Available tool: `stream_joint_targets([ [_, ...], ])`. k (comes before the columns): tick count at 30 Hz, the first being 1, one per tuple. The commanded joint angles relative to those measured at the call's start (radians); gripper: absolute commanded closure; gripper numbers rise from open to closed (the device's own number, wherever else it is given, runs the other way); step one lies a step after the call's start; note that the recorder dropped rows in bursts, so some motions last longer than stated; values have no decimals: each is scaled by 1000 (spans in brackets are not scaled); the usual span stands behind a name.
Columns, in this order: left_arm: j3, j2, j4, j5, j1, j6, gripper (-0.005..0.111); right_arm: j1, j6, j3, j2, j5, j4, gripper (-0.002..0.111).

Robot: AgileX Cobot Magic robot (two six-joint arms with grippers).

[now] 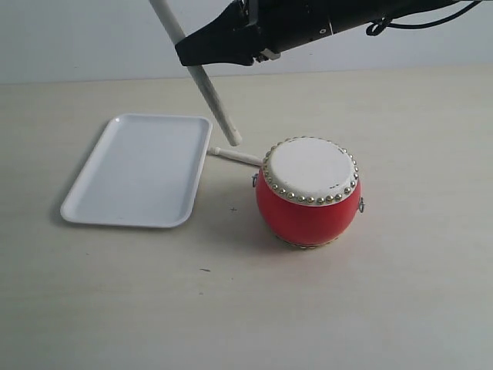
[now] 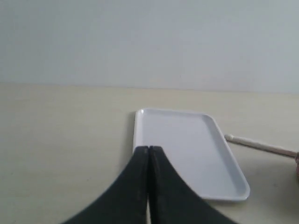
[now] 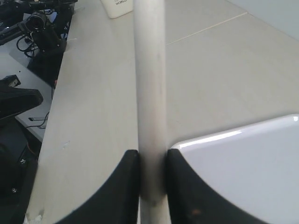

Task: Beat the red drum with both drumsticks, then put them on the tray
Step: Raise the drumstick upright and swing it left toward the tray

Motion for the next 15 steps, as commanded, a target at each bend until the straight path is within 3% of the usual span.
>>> stream_joint_targets([
  [1, 0, -7, -109, -239, -5, -166, 107, 1, -10, 2, -9, 8, 4, 108],
  [4, 0, -7, -138, -349, -5, -261, 107, 1, -10, 2, -9, 8, 4, 108],
  [9, -20, -4, -134, -687, -5, -270, 107, 1, -10, 2, -9, 11, 4, 108],
  [15, -276, 304, -77, -678, -5, -199, 107, 1, -15, 2, -9, 12, 15, 108],
])
